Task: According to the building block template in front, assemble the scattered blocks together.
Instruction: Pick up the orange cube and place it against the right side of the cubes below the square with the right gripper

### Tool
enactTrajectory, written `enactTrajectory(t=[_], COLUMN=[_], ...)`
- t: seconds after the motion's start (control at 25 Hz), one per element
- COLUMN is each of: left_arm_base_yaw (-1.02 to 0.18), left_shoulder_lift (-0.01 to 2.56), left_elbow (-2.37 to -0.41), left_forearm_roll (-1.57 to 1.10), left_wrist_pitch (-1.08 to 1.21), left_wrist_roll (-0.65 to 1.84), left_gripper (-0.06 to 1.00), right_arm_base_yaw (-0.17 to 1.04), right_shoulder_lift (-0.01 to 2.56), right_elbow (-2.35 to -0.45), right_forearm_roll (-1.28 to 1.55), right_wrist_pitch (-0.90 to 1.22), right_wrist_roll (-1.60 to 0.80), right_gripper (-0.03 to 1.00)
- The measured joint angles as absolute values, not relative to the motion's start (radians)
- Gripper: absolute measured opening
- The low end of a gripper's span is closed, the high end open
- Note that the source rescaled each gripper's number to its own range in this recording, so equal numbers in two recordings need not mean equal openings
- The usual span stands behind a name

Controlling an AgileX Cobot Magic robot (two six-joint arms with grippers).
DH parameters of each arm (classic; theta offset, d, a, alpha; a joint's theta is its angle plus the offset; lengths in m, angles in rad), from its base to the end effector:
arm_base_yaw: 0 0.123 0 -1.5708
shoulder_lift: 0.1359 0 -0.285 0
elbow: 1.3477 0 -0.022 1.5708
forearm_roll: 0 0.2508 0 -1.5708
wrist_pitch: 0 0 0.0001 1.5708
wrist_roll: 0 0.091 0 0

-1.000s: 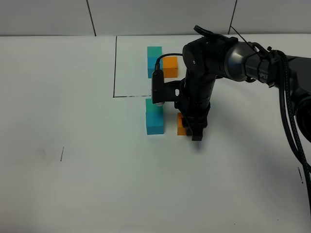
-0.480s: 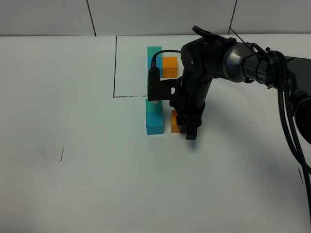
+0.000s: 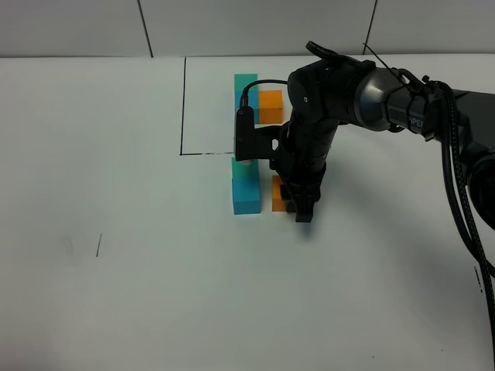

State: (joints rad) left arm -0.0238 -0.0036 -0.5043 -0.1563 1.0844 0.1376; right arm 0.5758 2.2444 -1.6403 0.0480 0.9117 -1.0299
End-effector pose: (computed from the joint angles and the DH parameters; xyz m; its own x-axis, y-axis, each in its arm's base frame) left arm -0.0077 -0.0124 0.2774 -0.4551 0.0743 -0.8873 0.1748 0.9846 -0.0073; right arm 0.3739 0.2469 0.1248 0.0136 -0.9940 -0.1084 -0.9950 -0.0027 -0.0995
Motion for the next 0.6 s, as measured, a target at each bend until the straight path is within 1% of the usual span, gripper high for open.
enactTrajectory(t=[0.6], left_arm_base_yaw=[-0.024], left_shoulder_lift=[-0.004], left_elbow=[-0.504], left_forearm_roll=[-0.156], left_wrist_pitch=[1.084], left_wrist_roll=[0.138], left_gripper=[0.36], right_arm_base_yaw=[0.587], right_shoulder_lift=[2.255], right_elbow=[-1.647], right_forearm_roll=[0.057], right_wrist_pitch=[0.909], right_wrist_roll=[-1.051], right_gripper=[0.0])
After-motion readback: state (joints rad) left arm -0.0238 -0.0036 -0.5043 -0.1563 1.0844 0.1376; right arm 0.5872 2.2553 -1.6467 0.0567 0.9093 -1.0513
